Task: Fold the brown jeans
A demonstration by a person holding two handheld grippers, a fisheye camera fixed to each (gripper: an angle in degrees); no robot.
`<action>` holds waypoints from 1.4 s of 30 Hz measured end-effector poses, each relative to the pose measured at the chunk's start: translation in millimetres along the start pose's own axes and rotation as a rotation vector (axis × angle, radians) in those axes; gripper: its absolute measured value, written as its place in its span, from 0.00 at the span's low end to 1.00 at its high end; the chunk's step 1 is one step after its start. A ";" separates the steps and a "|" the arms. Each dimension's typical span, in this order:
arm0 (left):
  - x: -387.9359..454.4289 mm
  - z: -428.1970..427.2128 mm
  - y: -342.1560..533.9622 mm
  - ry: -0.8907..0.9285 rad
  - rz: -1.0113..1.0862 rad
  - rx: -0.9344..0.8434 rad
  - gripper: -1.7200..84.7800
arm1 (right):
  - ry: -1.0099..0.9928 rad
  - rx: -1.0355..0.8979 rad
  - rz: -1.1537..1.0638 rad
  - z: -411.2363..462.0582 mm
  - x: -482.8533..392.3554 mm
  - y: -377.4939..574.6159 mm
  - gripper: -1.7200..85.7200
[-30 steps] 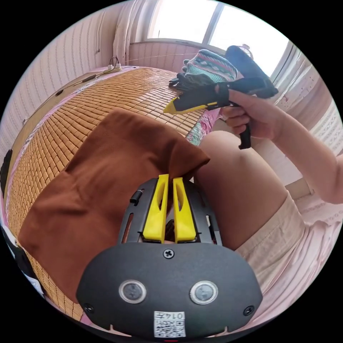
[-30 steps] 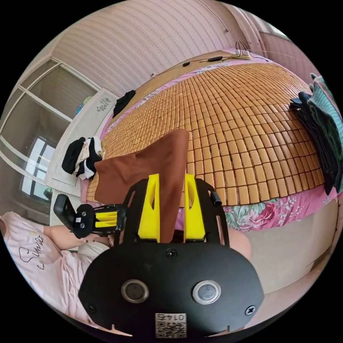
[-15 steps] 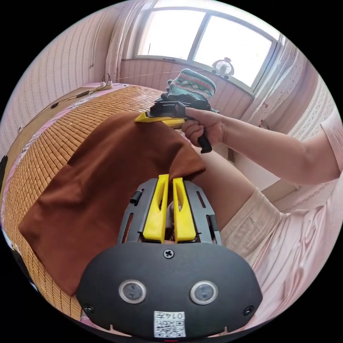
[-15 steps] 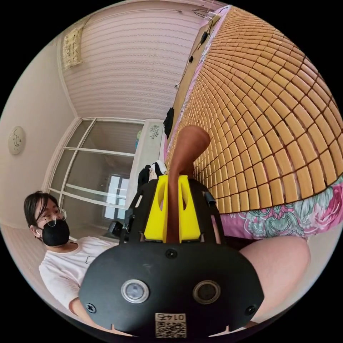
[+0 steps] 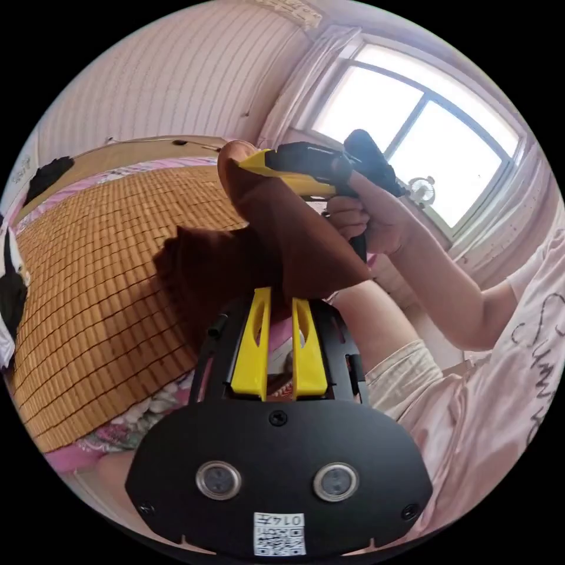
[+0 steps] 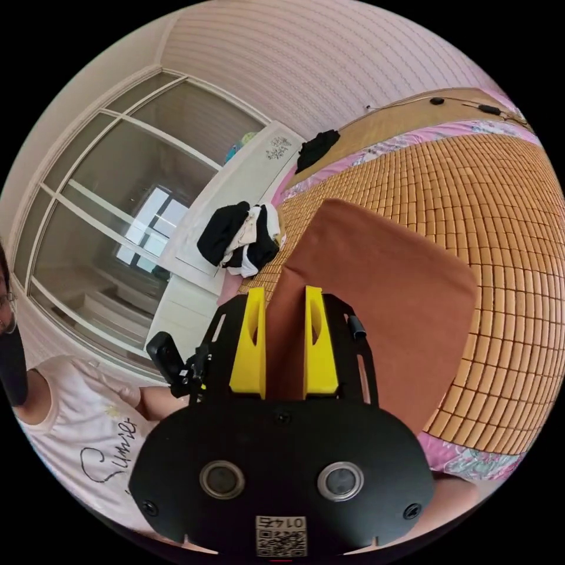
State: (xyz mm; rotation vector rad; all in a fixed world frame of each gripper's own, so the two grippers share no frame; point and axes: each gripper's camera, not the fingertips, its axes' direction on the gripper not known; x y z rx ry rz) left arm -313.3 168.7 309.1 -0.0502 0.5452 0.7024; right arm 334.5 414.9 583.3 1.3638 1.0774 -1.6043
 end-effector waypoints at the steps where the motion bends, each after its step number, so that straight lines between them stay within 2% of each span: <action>1: -16.2 -4.2 17.4 -0.087 -0.036 -0.061 0.10 | 0.023 -0.078 0.008 34.4 1.5 -1.7 0.08; 2: -31.9 -7.8 32.7 -0.119 -0.100 -0.118 0.10 | 0.023 -0.143 0.050 56.4 4.7 -0.2 0.06; 4: -49.0 -19.6 50.1 -0.119 -0.190 -0.109 0.10 | 0.004 -0.179 0.019 66.8 0.3 8.7 0.04; 9: -65.0 -44.0 54.3 -0.133 -0.284 0.025 0.09 | 0.275 -0.295 -0.113 65.7 -28.6 47.8 0.02; 13: -57.8 -35.1 22.6 -0.055 -0.201 0.109 0.08 | 0.455 -0.360 -0.203 100.8 -51.8 73.6 0.02; 15: -55.0 -17.2 7.5 -0.066 -0.155 0.085 0.08 | 0.558 -0.386 -0.257 125.3 -58.3 78.5 0.01; 19: -53.6 44.4 -3.2 -0.373 0.021 -0.132 0.06 | 0.729 -0.323 -0.396 157.7 -73.2 94.2 0.01; 20: -55.0 44.5 0.4 -0.373 0.027 -0.094 0.06 | 0.743 -0.331 -0.426 159.2 -78.4 95.5 0.01; 23: -58.1 31.9 -4.3 -0.330 -0.015 -0.125 0.03 | 0.653 -0.388 -0.474 143.7 -91.3 81.3 0.01; 26: -51.4 10.8 -1.9 -0.302 -0.022 -0.082 0.01 | 0.522 -0.183 -0.410 108.7 -92.3 47.7 0.01; 29: -46.0 10.3 3.7 -0.208 -0.013 -0.084 0.01 | 0.566 -0.127 -0.394 114.5 -82.0 0.5 0.01; 32: -55.2 31.0 10.3 -0.229 -0.024 -0.177 0.01 | 0.655 -0.145 -0.370 149.8 -68.2 -47.7 0.01; 33: -58.2 33.1 11.6 -0.222 -0.033 -0.180 0.01 | 0.628 -0.165 -0.348 158.1 -63.6 -56.1 0.01; 35: -69.0 35.0 16.6 -0.202 -0.064 -0.165 0.01 | 0.511 -0.294 -0.167 200.7 -30.5 -73.6 0.01; 38: -83.7 32.1 23.6 -0.186 -0.105 -0.141 0.01 | 0.459 -0.258 -0.077 214.8 -11.4 -69.4 0.01; 42: -103.8 23.9 14.2 -0.097 -0.181 -0.152 0.01 | 0.484 -0.274 -0.195 202.0 -18.4 -67.7 0.02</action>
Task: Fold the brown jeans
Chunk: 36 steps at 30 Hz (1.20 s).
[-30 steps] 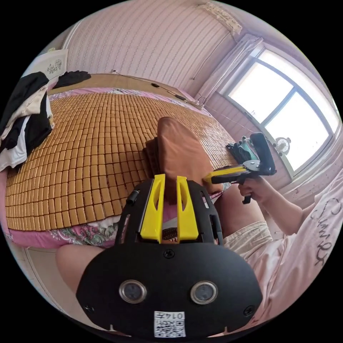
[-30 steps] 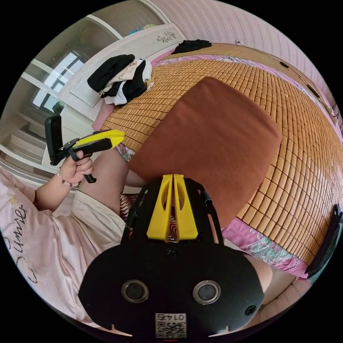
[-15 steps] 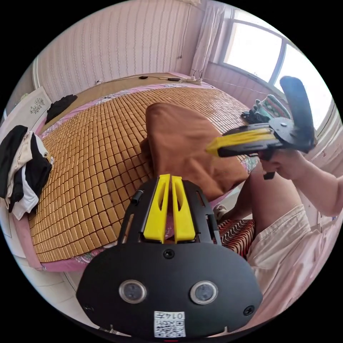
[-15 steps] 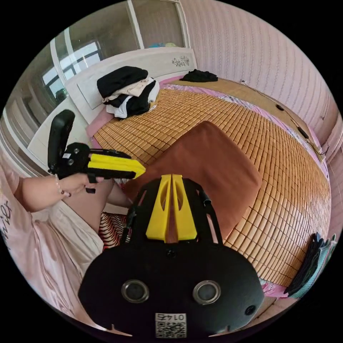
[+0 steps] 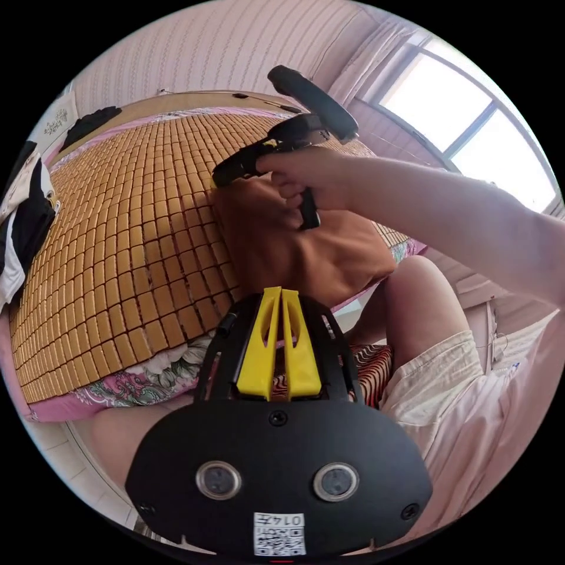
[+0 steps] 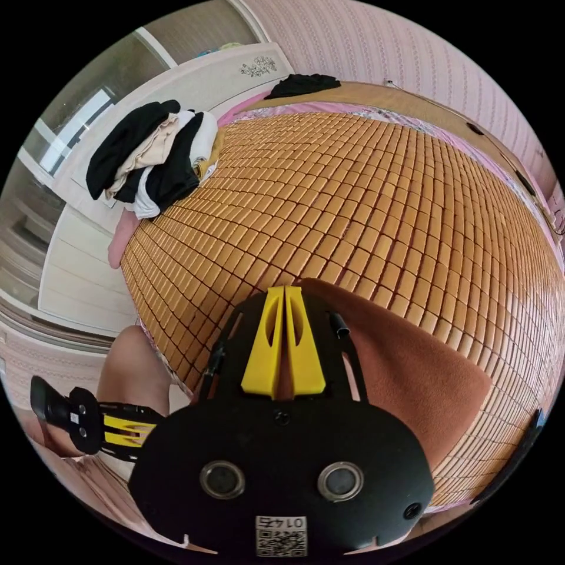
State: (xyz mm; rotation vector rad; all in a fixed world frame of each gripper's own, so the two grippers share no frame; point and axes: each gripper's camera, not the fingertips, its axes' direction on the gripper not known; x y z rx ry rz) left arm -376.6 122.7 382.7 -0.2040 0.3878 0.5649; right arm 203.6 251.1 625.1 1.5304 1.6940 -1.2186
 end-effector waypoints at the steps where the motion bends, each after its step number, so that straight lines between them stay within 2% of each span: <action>1: -6.2 -7.1 -3.9 0.037 -0.013 0.014 0.02 | -0.037 0.068 -0.008 -18.1 6.8 8.9 0.02; 4: -27.4 -30.8 -7.8 0.082 -0.055 0.139 0.06 | -0.142 0.314 0.071 -80.3 36.2 59.0 0.03; 6: -46.4 -35.6 -11.8 0.074 -0.124 0.175 0.10 | -0.060 0.400 0.165 -110.5 56.1 99.0 0.06; 7: -59.2 -32.6 -16.6 0.063 -0.153 0.174 0.11 | 0.031 0.413 0.243 -123.5 69.8 123.8 0.13; 8: -71.1 -26.4 -22.9 0.066 -0.171 0.164 0.13 | 0.092 0.383 0.296 -130.6 83.2 144.2 0.18; 12: -99.7 0.8 -48.9 0.191 -0.210 0.140 0.18 | 0.094 0.312 0.376 -134.5 112.4 188.8 0.21; 14: -105.6 18.5 -63.1 0.211 -0.197 0.119 0.21 | -0.031 0.270 0.359 -126.5 121.7 203.1 0.21; 17: -112.3 35.0 -68.0 0.212 -0.238 0.092 0.23 | -0.069 0.166 0.361 -108.9 127.4 209.5 0.20; 19: -117.7 39.6 -67.5 0.256 -0.283 0.115 0.22 | -0.121 0.199 0.386 -106.3 132.3 216.2 0.19; 22: -120.7 50.7 -71.4 0.355 -0.316 0.103 0.20 | -0.301 0.215 0.551 -98.1 151.3 229.1 0.18; 24: -121.0 51.8 -70.4 0.348 -0.315 0.131 0.19 | -0.346 0.223 0.575 -98.6 154.6 235.4 0.17; 30: -132.7 54.4 -59.0 0.442 -0.383 0.234 0.12 | -0.157 0.154 0.365 -131.7 107.5 213.4 0.11; 36: -125.7 47.9 -60.4 0.418 -0.400 0.251 0.11 | 0.119 0.241 -0.111 -181.2 7.3 192.3 0.10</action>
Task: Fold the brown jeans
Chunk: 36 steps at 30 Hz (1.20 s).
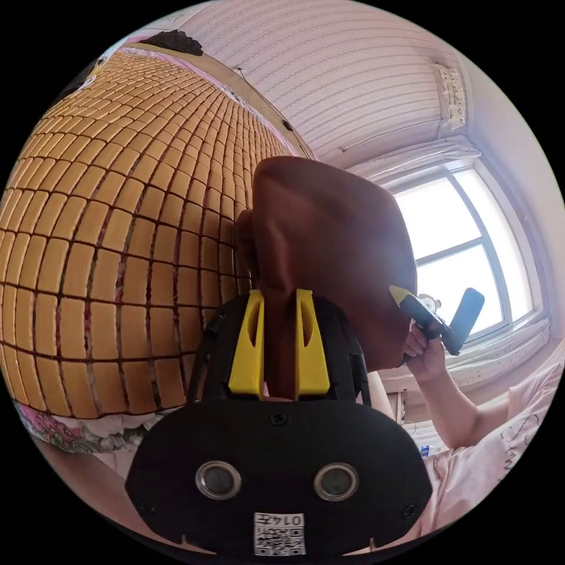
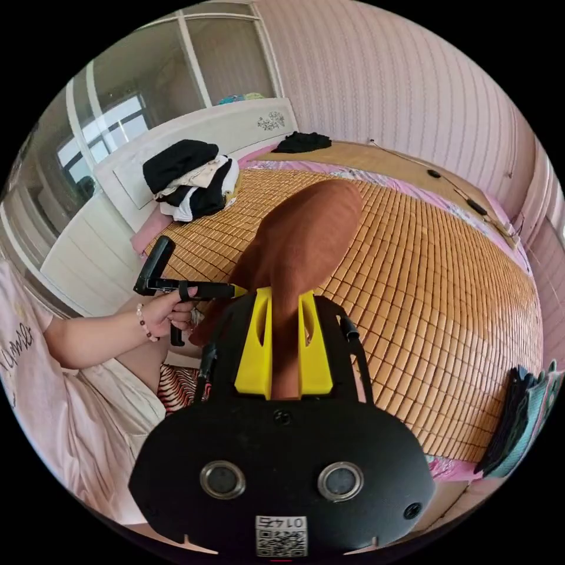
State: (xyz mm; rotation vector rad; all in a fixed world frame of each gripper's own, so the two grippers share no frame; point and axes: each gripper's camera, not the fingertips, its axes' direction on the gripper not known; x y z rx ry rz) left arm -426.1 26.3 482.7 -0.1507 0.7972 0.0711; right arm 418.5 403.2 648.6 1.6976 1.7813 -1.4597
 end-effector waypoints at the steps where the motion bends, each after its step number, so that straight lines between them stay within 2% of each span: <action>1: 3.5 -2.1 1.5 0.012 -0.013 0.025 0.11 | 0.021 0.018 -0.082 -9.6 -14.8 -3.4 0.10; 5: 42.5 2.9 -3.7 0.049 0.040 0.059 0.11 | 0.094 0.086 -0.204 -55.0 -28.7 2.9 0.10; 9: 110.4 34.7 -16.0 0.055 0.178 0.019 0.10 | 0.115 0.154 -0.158 -110.8 9.7 30.3 0.10; 12: 183.5 86.0 -24.8 0.120 0.311 -0.031 0.10 | 0.217 0.202 -0.138 -172.6 47.2 62.5 0.10; 16: 301.3 180.3 -27.5 0.294 0.443 -0.072 0.10 | 0.365 0.208 -0.108 -277.0 114.9 104.0 0.10; 18: 356.0 225.7 -20.0 0.350 0.508 -0.088 0.10 | 0.387 0.182 -0.054 -323.0 157.4 119.3 0.11; 20: 424.8 295.1 -8.2 0.360 0.649 -0.185 0.12 | 0.416 0.095 0.110 -365.9 228.5 138.8 0.13; 22: 461.1 353.4 3.7 0.336 0.741 -0.275 0.12 | 0.490 0.023 0.288 -370.7 286.5 159.5 0.15; 24: 484.9 410.0 20.5 0.203 0.833 -0.372 0.12 | 0.565 -0.070 0.505 -351.4 343.7 187.0 0.16; 25: 496.5 444.5 35.3 0.062 0.928 -0.461 0.11 | 0.611 -0.134 0.664 -326.8 376.0 209.2 0.17; 26: 502.4 460.2 46.2 0.030 0.971 -0.462 0.10 | 0.682 -0.134 0.713 -305.3 389.7 226.5 0.17; 28: 511.0 461.2 51.1 0.085 0.975 -0.430 0.10 | 0.804 -0.064 0.695 -293.4 386.9 238.7 0.18; 31: 523.3 457.8 61.1 0.041 1.097 -0.442 0.09 | 0.738 -0.020 0.703 -298.2 381.9 242.5 0.18; 36: 504.2 423.1 61.7 0.100 1.010 -0.526 0.09 | 0.783 0.006 0.650 -306.7 338.0 243.9 0.17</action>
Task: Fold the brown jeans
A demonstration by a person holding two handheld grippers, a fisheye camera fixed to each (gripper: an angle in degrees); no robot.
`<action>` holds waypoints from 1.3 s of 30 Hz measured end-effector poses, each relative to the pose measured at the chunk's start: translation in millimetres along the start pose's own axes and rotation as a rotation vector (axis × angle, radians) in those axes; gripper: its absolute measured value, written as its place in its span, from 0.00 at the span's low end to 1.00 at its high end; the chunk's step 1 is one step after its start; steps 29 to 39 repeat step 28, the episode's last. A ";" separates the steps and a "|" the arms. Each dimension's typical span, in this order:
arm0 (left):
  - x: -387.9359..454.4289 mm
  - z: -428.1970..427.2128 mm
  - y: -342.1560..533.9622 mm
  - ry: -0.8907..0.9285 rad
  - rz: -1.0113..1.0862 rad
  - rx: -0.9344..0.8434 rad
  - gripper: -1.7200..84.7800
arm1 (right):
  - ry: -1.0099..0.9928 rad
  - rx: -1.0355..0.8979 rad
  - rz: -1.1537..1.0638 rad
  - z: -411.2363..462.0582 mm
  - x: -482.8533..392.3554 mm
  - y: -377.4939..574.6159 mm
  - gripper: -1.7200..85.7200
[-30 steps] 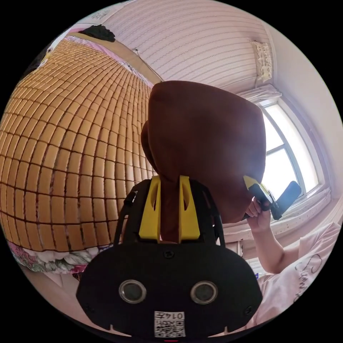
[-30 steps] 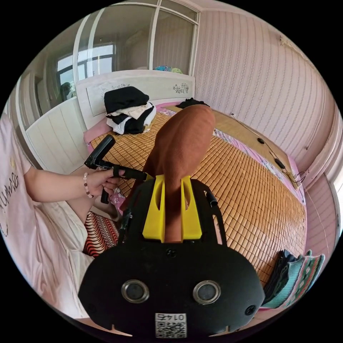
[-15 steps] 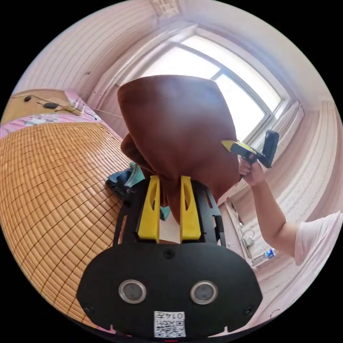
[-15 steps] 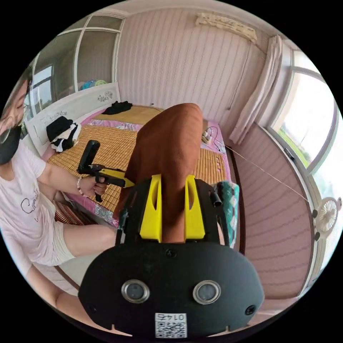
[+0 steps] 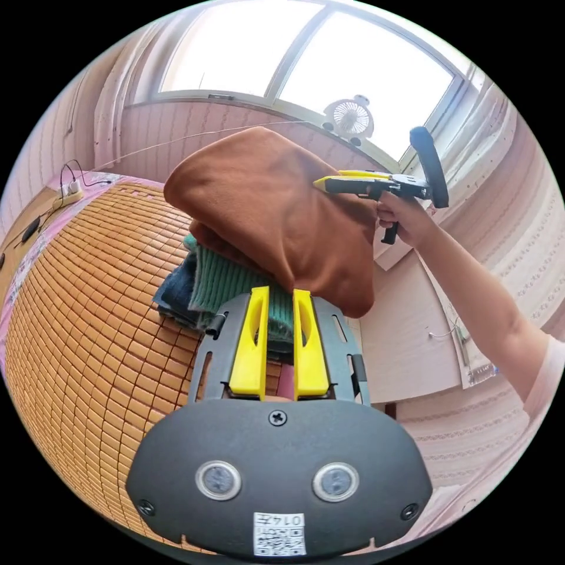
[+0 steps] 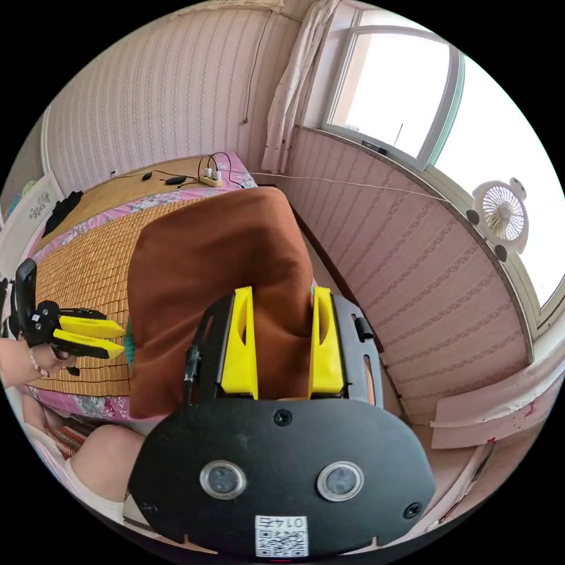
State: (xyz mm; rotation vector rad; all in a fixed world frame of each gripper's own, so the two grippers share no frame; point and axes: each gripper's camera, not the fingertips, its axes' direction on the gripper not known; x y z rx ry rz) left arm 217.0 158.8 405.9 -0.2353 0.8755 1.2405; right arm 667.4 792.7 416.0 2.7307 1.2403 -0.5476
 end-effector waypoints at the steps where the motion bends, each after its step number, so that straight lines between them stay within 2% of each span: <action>1: 3.8 -18.1 18.1 0.017 0.031 0.026 0.09 | 0.033 0.057 0.062 -20.7 -0.4 12.9 0.16; 3: 12.7 -54.4 57.5 0.037 0.116 0.076 0.07 | 0.053 0.221 0.201 -59.8 -2.2 46.5 0.13; 5: 23.6 -107.9 129.1 -0.001 0.187 0.102 0.06 | -0.065 0.406 0.225 -101.8 -24.3 103.8 0.12; 6: 25.1 -121.3 149.5 -0.021 0.184 0.101 0.05 | -0.102 0.423 0.217 -107.9 -33.4 117.5 0.12; 9: 28.8 -187.2 256.8 -0.146 0.069 0.079 0.04 | -0.223 0.279 0.212 -111.7 -97.1 173.4 0.11; 12: 35.7 -254.9 360.5 -0.325 -0.164 0.047 0.03 | -0.341 0.073 0.151 -99.6 -195.6 215.7 0.11; 16: 54.5 -357.0 484.6 -0.529 -0.458 0.184 0.05 | -0.466 -0.026 -0.178 -104.2 -373.1 225.8 0.13; 18: 64.5 -398.7 537.4 -0.617 -0.570 0.268 0.06 | -0.505 -0.005 -0.393 -115.6 -453.8 217.3 0.14; 20: 83.0 -450.4 612.4 -0.711 -0.712 0.396 0.08 | -0.647 0.069 -0.620 -138.0 -552.7 205.9 0.14; 23: 115.7 -502.2 712.9 -0.852 -0.891 0.542 0.08 | -0.879 0.129 -0.865 -167.8 -668.2 198.6 0.16; 28: 168.1 -540.8 874.7 -1.020 -1.268 0.749 0.08 | -1.104 0.058 -1.185 -210.5 -849.8 216.5 0.18; 39: 168.1 -540.8 874.7 -1.020 -1.268 0.749 0.08 | -1.104 0.058 -1.185 -210.5 -849.8 216.5 0.18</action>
